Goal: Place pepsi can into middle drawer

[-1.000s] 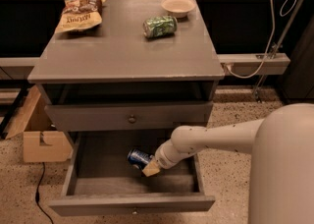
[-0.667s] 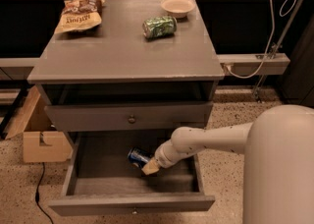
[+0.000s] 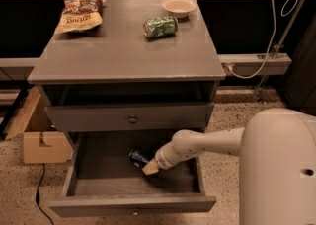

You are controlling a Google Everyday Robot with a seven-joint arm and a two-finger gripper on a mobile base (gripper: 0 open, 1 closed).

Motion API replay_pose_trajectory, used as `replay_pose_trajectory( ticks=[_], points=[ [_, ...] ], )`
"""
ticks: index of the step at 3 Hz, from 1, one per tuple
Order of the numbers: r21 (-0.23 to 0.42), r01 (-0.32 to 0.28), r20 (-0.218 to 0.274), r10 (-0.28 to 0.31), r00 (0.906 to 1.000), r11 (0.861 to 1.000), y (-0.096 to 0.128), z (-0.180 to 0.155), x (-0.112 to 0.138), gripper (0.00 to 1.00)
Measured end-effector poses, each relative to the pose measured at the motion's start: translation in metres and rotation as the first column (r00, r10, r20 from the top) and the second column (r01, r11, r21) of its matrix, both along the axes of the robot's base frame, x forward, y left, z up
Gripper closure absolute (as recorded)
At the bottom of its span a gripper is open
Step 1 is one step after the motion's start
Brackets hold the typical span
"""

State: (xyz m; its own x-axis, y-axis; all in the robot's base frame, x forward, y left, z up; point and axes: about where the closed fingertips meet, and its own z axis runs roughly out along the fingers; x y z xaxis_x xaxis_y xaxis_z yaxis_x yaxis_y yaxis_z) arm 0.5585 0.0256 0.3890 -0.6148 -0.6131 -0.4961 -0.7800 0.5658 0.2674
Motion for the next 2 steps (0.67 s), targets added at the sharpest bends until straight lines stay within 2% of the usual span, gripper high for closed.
replay_pose_trajectory(
  ticks=[1,2],
  points=[
    [0.006,0.006,0.001,-0.006,1.0000,1.000,0.000,-0.004,0.002,0.04],
    [0.023,0.032,0.023,-0.032,0.9992,0.999,-0.013,0.005,0.000,0.00]
  ],
)
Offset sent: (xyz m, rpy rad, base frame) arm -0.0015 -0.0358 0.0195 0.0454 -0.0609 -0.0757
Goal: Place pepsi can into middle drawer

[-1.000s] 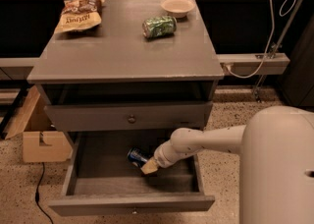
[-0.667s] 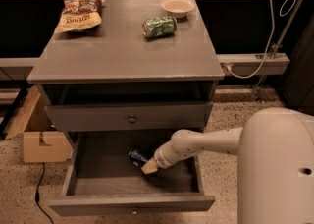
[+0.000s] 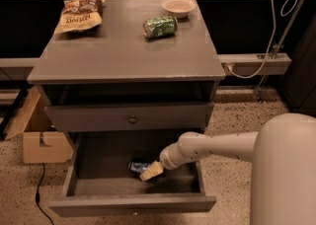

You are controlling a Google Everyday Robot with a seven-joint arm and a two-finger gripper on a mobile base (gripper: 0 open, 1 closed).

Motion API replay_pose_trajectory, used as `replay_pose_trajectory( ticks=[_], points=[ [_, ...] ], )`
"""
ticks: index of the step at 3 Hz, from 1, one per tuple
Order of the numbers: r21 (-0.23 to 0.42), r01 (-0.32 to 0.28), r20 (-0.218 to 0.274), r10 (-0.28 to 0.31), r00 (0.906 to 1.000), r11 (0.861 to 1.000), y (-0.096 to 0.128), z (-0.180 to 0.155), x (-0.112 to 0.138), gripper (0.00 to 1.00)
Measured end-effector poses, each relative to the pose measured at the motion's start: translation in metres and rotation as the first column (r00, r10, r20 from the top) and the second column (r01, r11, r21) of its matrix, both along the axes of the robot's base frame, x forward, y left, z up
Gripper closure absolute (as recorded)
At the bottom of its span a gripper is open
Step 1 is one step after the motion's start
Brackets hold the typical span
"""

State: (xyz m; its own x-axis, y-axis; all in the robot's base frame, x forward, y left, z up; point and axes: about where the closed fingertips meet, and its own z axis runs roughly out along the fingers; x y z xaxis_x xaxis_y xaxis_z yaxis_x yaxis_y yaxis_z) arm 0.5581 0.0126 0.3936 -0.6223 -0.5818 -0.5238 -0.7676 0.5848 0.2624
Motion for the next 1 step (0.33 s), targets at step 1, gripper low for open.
replay_pose_trajectory(
  ticks=[1],
  points=[
    [0.029,0.012,0.077,-0.014,0.9969,0.999,-0.0228,0.0373,-0.0113,0.00]
  ],
)
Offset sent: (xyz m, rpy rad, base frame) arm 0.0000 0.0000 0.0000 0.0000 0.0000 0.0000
